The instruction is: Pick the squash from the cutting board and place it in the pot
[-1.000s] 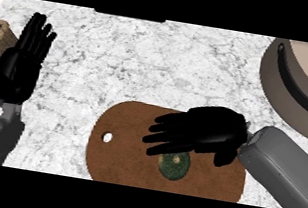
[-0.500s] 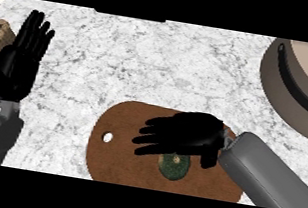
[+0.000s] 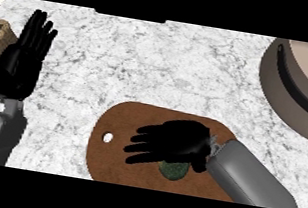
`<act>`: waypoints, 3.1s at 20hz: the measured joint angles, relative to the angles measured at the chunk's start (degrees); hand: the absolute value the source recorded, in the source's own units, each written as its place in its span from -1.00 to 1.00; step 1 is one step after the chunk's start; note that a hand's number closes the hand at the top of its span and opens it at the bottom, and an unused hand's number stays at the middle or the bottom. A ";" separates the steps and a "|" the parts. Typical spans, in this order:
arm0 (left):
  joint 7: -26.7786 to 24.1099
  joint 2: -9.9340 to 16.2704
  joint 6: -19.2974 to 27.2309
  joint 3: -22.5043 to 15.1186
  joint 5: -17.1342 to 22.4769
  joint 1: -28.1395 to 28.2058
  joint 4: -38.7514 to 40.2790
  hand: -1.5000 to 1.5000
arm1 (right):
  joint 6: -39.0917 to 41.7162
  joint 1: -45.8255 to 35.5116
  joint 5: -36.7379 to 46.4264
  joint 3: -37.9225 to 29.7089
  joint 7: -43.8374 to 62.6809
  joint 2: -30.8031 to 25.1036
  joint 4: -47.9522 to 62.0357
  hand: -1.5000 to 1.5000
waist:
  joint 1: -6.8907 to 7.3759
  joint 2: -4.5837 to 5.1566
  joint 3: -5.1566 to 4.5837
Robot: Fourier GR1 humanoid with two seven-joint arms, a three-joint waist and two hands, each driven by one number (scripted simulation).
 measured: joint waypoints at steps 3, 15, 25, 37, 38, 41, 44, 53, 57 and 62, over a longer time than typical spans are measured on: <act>0.24 -0.25 -0.10 -0.01 -0.33 -0.38 -0.09 0.00 | -0.98 -0.34 1.87 1.39 -2.23 0.75 0.63 1.00 | 0.04 -0.18 -0.17; -1.11 -0.79 -1.65 0.91 -0.73 1.01 0.23 0.00 | -6.50 2.92 6.54 2.41 -7.99 1.21 -3.17 1.00 | -0.14 -0.44 -0.34; -0.48 -0.16 -1.23 1.99 -0.76 1.33 -1.10 0.00 | -8.28 2.66 5.41 -20.07 20.13 4.63 5.44 1.00 | -2.10 0.79 -0.15; -0.85 -0.86 -1.92 0.65 -1.05 1.05 -0.77 0.00 | -24.45 -11.86 17.07 -41.29 71.79 11.21 12.07 1.00 | 0.83 0.83 -0.14; -0.86 -1.05 -2.02 0.34 -1.08 0.83 -0.82 0.00 | -26.02 -13.53 19.32 -42.04 75.97 11.31 12.55 1.00 | 1.17 0.86 -0.13; -0.49 -1.41 -2.15 -0.24 -1.11 0.64 -0.99 0.00 | -29.21 -19.02 26.61 -43.57 87.91 11.01 14.26 1.00 | 1.97 0.83 -0.07; -0.53 -1.80 -1.75 -0.40 -1.40 0.07 -0.89 0.00 | -31.65 -23.62 33.43 -44.60 97.43 10.26 17.65 1.00 | 2.23 0.98 0.03; -0.66 -1.37 -1.93 1.23 -1.15 0.34 -0.42 0.00 | -32.25 -28.44 39.52 -50.02 103.76 6.00 24.48 1.00 | 0.74 0.60 0.21; 0.54 -0.82 -2.13 1.92 -0.95 0.45 -0.95 0.00 | -31.47 -25.47 37.64 -52.52 102.13 2.71 22.67 1.00 | -0.03 0.36 0.24; -0.47 -1.51 -2.23 1.82 -1.47 2.50 -1.80 0.00 | -32.98 -18.54 34.06 -55.50 98.74 -1.70 18.33 1.00 | -0.39 0.26 0.27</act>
